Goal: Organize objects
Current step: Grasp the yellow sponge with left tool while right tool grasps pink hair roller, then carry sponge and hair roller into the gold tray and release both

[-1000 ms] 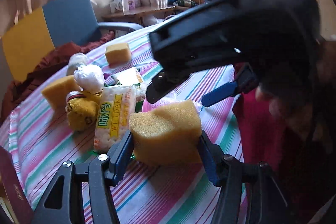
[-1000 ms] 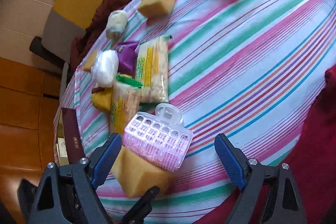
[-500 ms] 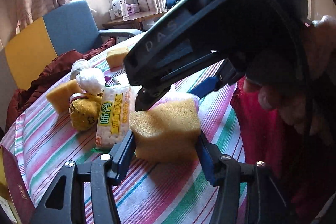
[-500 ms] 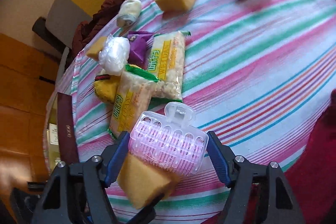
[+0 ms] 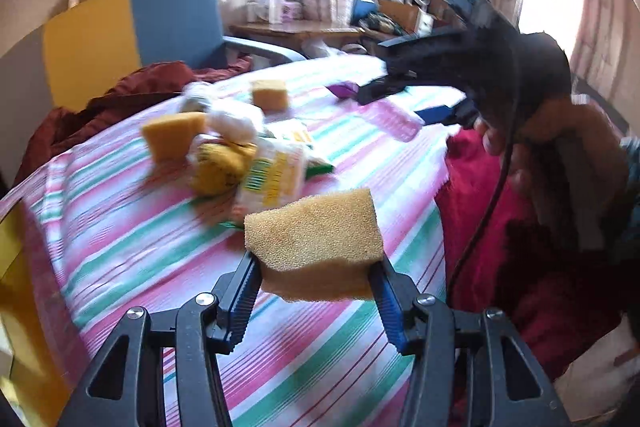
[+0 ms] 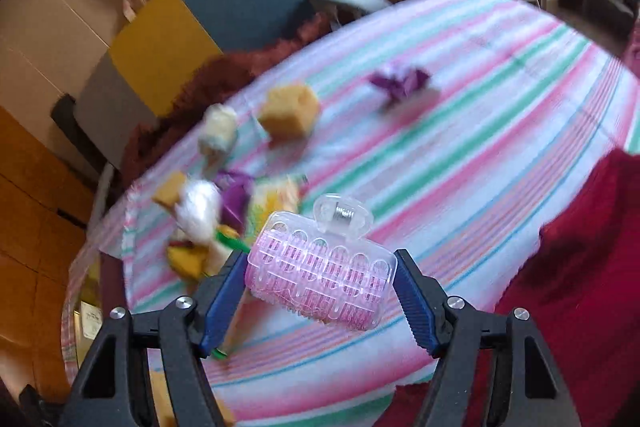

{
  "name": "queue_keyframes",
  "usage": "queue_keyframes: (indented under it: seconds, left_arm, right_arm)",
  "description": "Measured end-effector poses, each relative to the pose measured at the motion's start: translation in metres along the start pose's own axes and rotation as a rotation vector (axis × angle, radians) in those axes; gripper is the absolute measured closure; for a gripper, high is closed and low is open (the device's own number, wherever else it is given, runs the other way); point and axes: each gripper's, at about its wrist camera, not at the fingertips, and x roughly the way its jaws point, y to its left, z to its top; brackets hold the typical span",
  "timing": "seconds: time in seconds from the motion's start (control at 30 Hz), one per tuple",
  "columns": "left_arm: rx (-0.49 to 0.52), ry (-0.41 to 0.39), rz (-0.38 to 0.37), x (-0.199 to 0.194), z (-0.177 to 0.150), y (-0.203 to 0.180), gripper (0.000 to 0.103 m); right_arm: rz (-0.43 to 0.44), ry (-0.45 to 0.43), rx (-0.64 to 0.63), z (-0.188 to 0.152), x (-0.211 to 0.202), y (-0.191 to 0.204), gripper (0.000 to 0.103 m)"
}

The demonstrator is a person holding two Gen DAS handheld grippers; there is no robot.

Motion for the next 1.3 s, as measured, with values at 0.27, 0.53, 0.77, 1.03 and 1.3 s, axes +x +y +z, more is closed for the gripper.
queue_keyframes:
  seconds: [0.27, 0.53, 0.77, 1.03, 1.3]
  left_arm:
    - [-0.183, -0.077, 0.133, -0.068, -0.012, 0.068, 0.048]
    - [-0.436, -0.161, 0.327, -0.143, -0.057, 0.151, 0.048]
    - [-0.655, -0.196, 0.452, -0.189, -0.113, 0.207, 0.048]
    - [-0.749, -0.197, 0.534, -0.212, -0.14, 0.25, 0.047]
    - [-0.716, -0.174, 0.589, -0.205, -0.127, 0.275, 0.043]
  right_arm:
    - [0.109, 0.001, -0.138, -0.015, -0.011, 0.052, 0.03]
    - [0.244, 0.063, -0.307, -0.049, -0.008, 0.145, 0.03]
    - [0.359, 0.158, -0.485, -0.098, 0.0, 0.228, 0.03]
    - [0.392, 0.231, -0.667, -0.149, 0.016, 0.287, 0.03]
    - [0.383, 0.273, -0.757, -0.18, 0.029, 0.311, 0.029]
